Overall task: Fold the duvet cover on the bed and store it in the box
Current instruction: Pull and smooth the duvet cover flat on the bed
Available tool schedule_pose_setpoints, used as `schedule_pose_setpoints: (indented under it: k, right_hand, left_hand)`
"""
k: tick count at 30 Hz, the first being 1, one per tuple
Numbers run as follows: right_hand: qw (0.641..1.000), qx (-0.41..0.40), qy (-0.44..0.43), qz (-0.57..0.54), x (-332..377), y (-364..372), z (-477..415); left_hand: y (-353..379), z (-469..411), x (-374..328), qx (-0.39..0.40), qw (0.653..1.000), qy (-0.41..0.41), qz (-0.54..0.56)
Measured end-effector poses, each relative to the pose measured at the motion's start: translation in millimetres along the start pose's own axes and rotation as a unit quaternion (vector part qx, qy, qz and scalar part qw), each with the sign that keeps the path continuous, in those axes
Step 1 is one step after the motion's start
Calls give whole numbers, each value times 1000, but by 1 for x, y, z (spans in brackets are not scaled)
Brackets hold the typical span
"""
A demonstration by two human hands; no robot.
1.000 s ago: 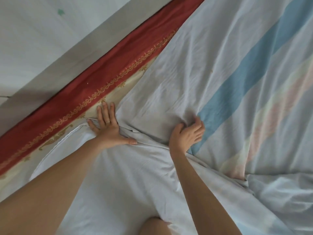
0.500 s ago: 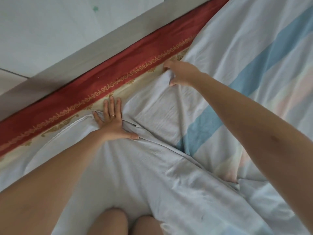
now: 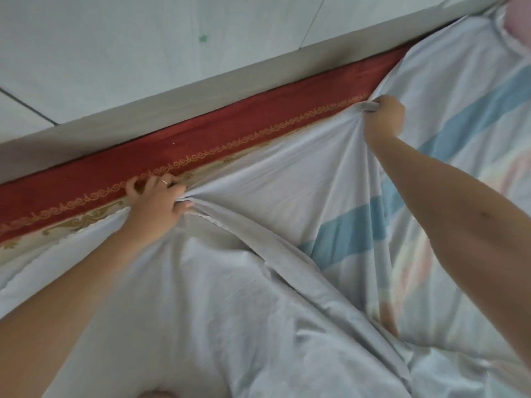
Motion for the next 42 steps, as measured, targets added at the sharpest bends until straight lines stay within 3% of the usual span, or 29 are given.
schedule_pose_setpoints:
  k: [4,6,9,12,14,16,18,20,23,26,29,33,39,40,42]
  right_hand:
    - [999,-30,-19,-2,11,7,-10]
    - [999,16,-13,-25,9,22,-16]
    - [985,124,-116,-3,7,32,1]
    - [967,80,-243,7,0,24,44]
    - [984,17,-178,-14,-26,16,78]
    - [999,9,-12,-28,-66,13,105]
    - [985,93,143,-4,-113,14,128]
    - [958,178,221,30,-149,11,144]
    - [957,168,235,21,-172,6,151]
    - [955,136,257,-61,-182,8,153]
    - [947,31,299,-115,-200,-7,140]
    - [964,12,251,-81,-218,-6,118]
    - [967,11,234,-96,-209,5,140]
    - [973,2,201,-116,-194,2,152]
    - [990,18,26,-135,-158,-1,184]
  left_hand:
    - [7,-14,-1,-29,998,-52,8]
    - [11,-23,1,4,997,-77,17]
    - [11,-25,-1,43,995,-94,4]
    - [3,-18,-18,13,994,-109,-18]
    - [-4,-8,-43,-44,993,-108,12]
    - [-6,-5,-72,-52,993,-86,66]
    - [0,-8,-102,9,996,-48,71]
    - [11,-8,-120,98,995,-20,26]
    - [28,0,-122,169,984,16,-54]
    - [37,9,-118,208,972,41,-103]
    - [40,3,-116,265,953,34,-139]
    - [44,-5,-117,299,937,13,-179]
    - [54,-6,-124,289,936,0,-200]
    - [54,-4,-125,280,939,-1,-200]
    - [49,0,-129,260,946,-4,-195]
Point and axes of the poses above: each hand's wrist, its own z-axis away from the middle knuckle, its own y-axis out of the palm, x = y × z, the point moved 4 cm from there along -z, towards the middle knuckle, and after that the axes turned 3 degrees about -x, right-handed, at the moved point
